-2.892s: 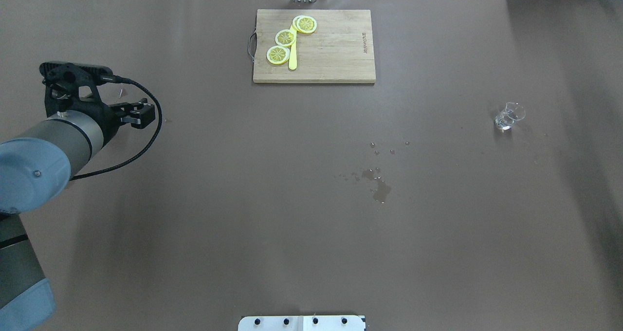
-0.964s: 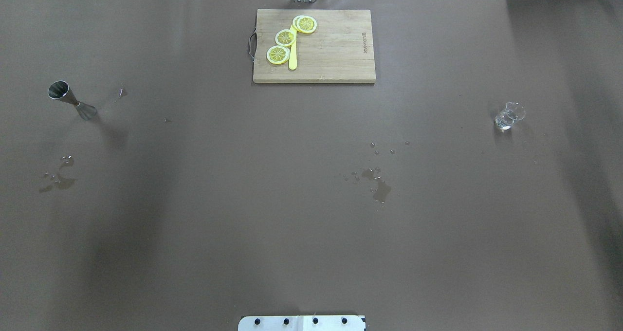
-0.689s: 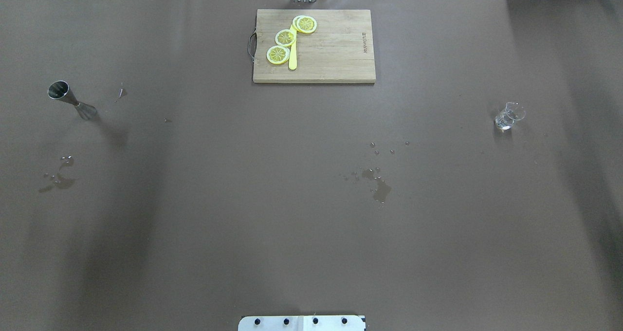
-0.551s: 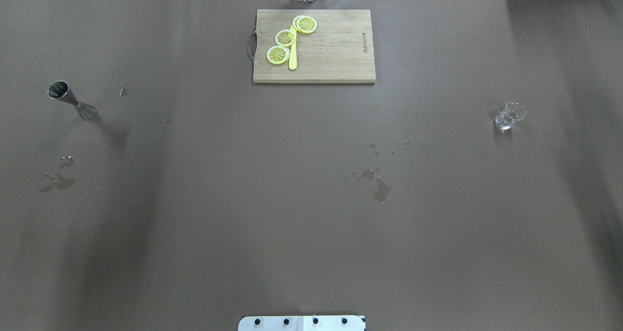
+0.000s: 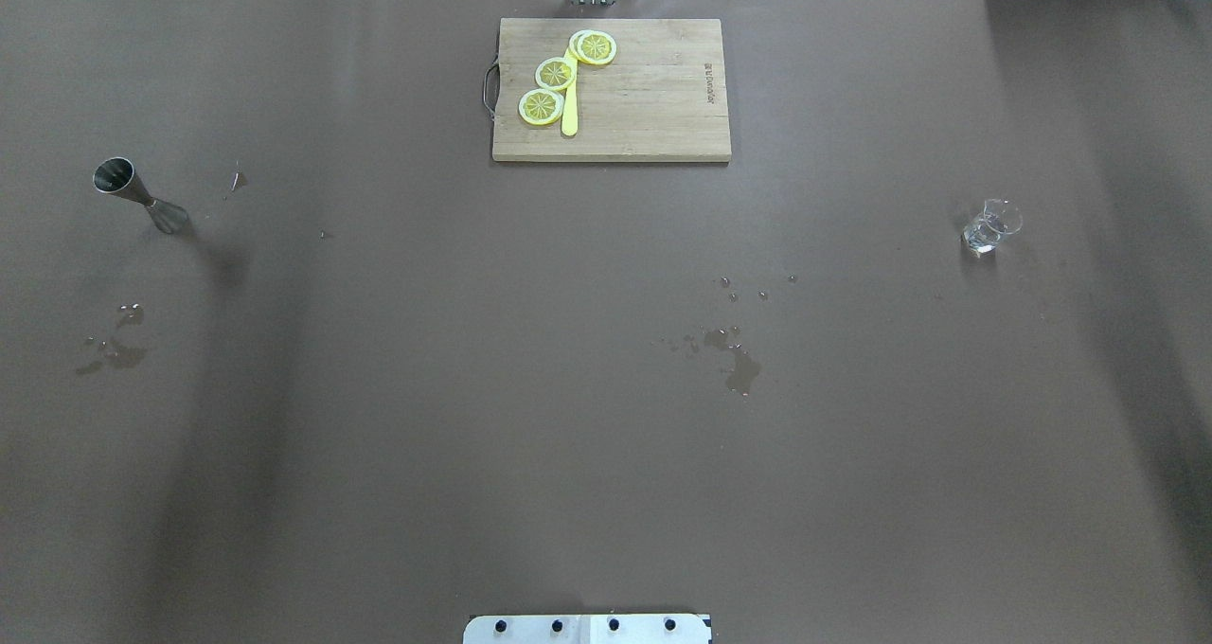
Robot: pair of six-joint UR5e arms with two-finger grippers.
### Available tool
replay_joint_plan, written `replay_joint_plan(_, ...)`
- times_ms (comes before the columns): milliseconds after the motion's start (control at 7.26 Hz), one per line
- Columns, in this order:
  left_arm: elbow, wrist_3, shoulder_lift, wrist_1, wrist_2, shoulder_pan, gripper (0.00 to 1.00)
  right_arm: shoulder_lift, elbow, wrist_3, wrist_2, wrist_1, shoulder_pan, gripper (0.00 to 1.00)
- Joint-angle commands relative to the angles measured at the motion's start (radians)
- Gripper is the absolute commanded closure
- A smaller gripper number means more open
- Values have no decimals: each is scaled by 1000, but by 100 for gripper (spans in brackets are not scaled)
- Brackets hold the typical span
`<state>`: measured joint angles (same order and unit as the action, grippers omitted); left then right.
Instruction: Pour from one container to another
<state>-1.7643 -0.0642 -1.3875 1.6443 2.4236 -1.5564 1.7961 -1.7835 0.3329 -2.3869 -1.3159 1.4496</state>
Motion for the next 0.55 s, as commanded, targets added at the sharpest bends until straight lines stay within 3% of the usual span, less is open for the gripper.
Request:
replay_joint_plan(0,-4,-156,-5,-146,-108,-19,3,-4,-1,0,0,1,0,0)
replay_joint_plan(138,-7,-189,-19,-215,-107,-74,2,-6,-1,0,0,1,0,0)
replay_joint_plan(413,-4,-181,-19,-215,-101,-93,2,-7,-5,0,0,0,0,0)
